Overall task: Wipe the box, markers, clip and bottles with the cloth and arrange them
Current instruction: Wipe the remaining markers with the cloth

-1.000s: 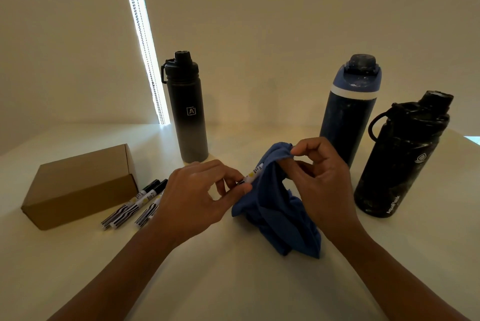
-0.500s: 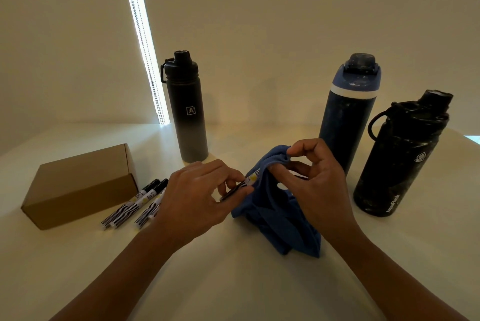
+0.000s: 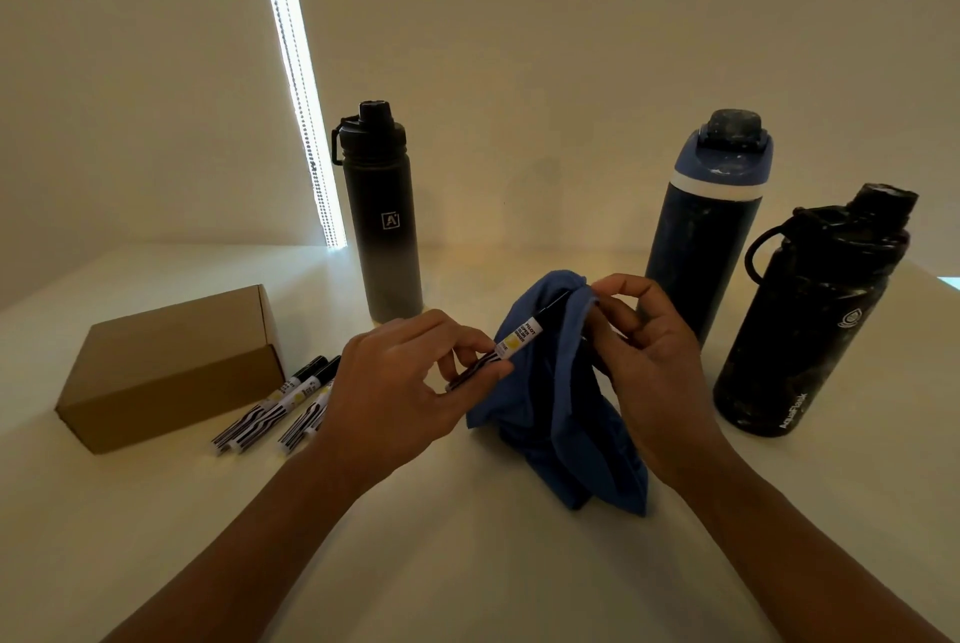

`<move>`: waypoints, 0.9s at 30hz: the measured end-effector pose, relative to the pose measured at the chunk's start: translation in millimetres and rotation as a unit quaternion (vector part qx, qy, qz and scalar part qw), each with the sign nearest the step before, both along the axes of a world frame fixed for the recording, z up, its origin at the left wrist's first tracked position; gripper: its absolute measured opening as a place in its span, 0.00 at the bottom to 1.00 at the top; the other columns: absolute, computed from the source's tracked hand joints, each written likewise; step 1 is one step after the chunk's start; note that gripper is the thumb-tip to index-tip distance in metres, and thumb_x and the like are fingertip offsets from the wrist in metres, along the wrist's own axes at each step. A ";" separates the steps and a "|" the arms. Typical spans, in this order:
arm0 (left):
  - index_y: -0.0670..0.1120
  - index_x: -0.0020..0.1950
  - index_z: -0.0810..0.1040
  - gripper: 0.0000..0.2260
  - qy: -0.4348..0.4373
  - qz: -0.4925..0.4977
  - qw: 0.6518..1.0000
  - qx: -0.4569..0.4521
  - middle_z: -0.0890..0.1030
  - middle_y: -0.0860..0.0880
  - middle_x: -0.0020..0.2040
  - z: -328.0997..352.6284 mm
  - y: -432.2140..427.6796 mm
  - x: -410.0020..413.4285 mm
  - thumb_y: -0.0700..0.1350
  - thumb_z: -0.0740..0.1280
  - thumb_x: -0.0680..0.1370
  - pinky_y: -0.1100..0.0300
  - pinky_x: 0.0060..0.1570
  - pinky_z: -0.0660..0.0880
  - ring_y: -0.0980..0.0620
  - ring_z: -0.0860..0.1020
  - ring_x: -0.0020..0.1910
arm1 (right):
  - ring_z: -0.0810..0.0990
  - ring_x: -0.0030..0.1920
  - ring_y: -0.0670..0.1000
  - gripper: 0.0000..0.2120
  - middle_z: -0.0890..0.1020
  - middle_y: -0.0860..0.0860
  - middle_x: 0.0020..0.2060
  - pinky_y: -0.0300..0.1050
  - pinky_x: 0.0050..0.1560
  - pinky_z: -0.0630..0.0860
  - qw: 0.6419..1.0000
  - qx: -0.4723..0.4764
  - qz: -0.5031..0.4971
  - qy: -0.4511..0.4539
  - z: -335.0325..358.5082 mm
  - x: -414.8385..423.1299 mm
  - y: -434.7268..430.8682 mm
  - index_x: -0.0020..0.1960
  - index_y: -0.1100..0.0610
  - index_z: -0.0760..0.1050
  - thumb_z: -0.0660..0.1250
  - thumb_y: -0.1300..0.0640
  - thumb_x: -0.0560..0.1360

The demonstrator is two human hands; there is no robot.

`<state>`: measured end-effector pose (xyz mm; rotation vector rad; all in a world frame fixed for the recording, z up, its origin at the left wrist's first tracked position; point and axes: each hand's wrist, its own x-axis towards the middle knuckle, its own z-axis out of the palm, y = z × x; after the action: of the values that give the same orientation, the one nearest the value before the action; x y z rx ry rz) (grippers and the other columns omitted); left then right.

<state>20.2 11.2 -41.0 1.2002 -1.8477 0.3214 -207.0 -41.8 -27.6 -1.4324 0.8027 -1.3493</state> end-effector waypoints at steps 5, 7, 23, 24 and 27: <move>0.52 0.51 0.87 0.12 -0.028 0.013 1.000 -0.004 0.83 0.57 0.42 -2.4 -0.3 1.3 0.59 0.74 0.78 0.62 0.40 0.78 0.59 0.78 0.36 | 0.87 0.50 0.47 0.14 0.87 0.42 0.51 0.39 0.50 0.83 0.998 -0.051 -0.021 0.040 5.4 0.5 4.5 0.59 0.53 0.75 0.73 0.60 0.76; 0.52 0.51 0.87 0.12 -0.033 0.016 0.999 -0.003 0.83 0.58 0.41 -2.5 0.2 1.7 0.59 0.74 0.78 0.63 0.40 0.78 0.59 0.78 0.36 | 0.87 0.51 0.47 0.16 0.86 0.42 0.52 0.39 0.49 0.83 0.997 -0.058 -0.010 0.049 5.2 0.7 5.0 0.60 0.53 0.75 0.74 0.61 0.75; 0.50 0.51 0.87 0.11 -0.015 -0.009 1.000 -0.004 0.83 0.57 0.41 0.4 3.1 -5.3 0.57 0.77 0.76 0.65 0.40 0.78 0.59 0.78 0.36 | 0.86 0.53 0.44 0.12 0.85 0.44 0.55 0.46 0.53 0.84 0.978 -0.133 -0.060 0.148 -1.0 -7.4 1.2 0.60 0.49 0.76 0.71 0.59 0.79; 0.50 0.51 0.87 0.11 -0.010 -0.012 1.000 -0.003 0.83 0.57 0.41 1.4 3.7 -5.7 0.56 0.77 0.76 0.66 0.40 0.78 0.59 0.79 0.36 | 0.86 0.51 0.44 0.10 0.85 0.43 0.53 0.45 0.52 0.85 0.973 -0.146 -0.076 0.159 -0.7 -7.9 0.7 0.60 0.48 0.76 0.70 0.57 0.80; 0.48 0.51 0.88 0.11 0.002 -0.016 1.000 -0.001 0.83 0.57 0.41 4.1 5.4 -6.6 0.55 0.78 0.77 0.71 0.41 0.74 0.57 0.79 0.37 | 0.87 0.48 0.44 0.08 0.86 0.44 0.49 0.47 0.48 0.85 0.963 -0.162 -0.111 0.186 -1.4 -8.9 -1.8 0.61 0.45 0.74 0.65 0.53 0.83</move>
<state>13.6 16.6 -36.9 1.1683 -1.8601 0.3034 -215.9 -43.7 -29.1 -1.9392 1.0449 -1.4492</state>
